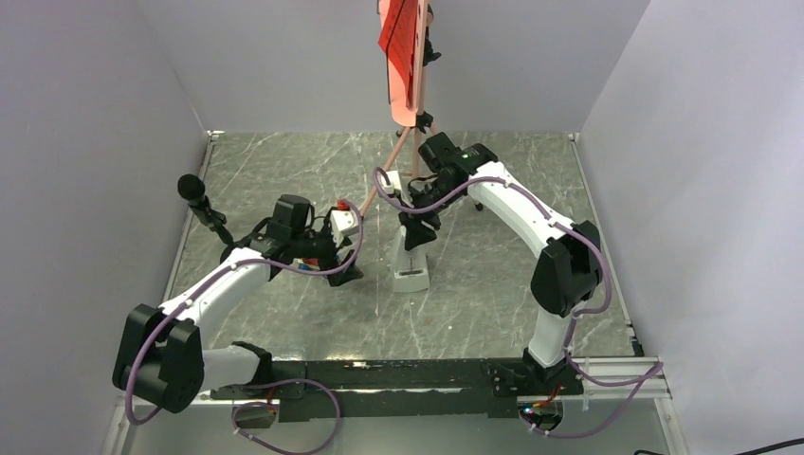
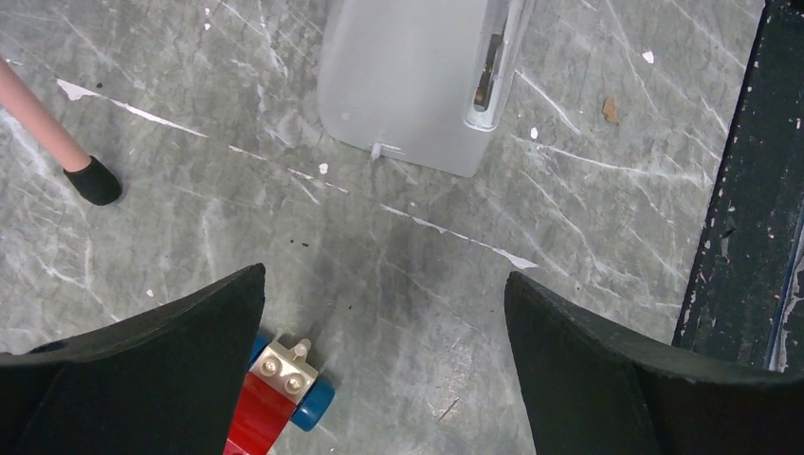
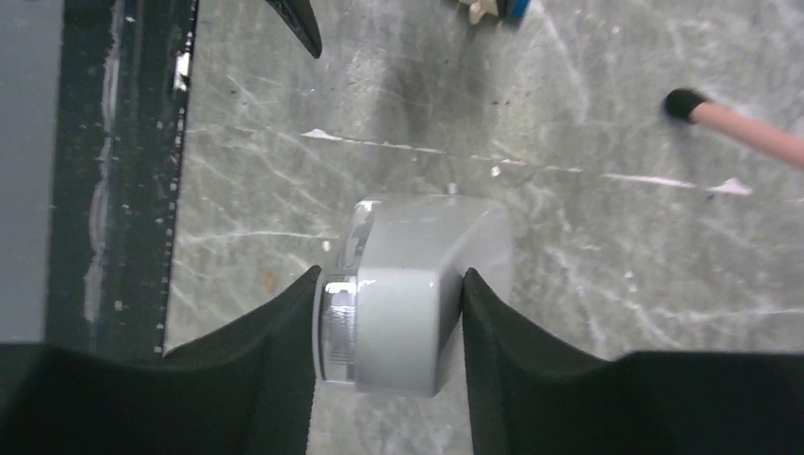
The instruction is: Pack up the instrument practice props
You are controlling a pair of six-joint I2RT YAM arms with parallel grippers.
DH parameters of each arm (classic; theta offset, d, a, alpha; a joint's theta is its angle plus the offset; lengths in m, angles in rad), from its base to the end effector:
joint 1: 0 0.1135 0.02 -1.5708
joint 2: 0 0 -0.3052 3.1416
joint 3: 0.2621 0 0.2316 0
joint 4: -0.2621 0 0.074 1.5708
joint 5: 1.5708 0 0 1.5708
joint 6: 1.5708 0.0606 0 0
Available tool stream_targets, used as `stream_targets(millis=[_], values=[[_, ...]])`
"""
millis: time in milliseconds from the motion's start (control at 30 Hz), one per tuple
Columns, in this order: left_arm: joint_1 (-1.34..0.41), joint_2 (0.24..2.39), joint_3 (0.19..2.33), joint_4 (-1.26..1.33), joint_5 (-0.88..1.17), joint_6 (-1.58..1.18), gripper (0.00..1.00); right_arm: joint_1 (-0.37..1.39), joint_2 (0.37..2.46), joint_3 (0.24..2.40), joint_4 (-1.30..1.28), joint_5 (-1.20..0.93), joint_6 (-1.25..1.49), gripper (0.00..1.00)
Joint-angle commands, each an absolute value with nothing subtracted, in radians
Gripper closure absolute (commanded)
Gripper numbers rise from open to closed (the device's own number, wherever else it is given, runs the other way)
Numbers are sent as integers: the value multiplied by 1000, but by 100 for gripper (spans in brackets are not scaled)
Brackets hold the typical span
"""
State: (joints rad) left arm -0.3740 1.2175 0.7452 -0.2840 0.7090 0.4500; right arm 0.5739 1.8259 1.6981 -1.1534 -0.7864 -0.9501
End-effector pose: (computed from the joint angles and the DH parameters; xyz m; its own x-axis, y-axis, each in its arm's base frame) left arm 0.1980 -0.1201 0.2692 -0.2628 0.4578 -0.8493 0.9245 0.3714 -0.0859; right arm 0.2789 0.2314 0.3279 -0.0180 -0.6959 -0.7179 -0.9765 -0.1420 0.1622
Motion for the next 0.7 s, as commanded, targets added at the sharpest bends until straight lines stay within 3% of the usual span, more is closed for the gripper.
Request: stream_targets(millis=[0,67,267,367,667], values=[[-390,1243,801,-277,713,488,1,592,1790,1655,-1097,-762,-865,65],[-402,1255,806,-280,720,504,1,584,1759,1619,-1070,-734,-854,77],[-500,1319,816,-246,715,570,1,508,1624,1457,-999,-727,-882,96],[-540,1370,838,-212,704,577,1,488,1570,1400,-978,-729,-876,100],[-577,1512,883,-135,679,568,1,478,1492,1312,-924,-718,-808,100]])
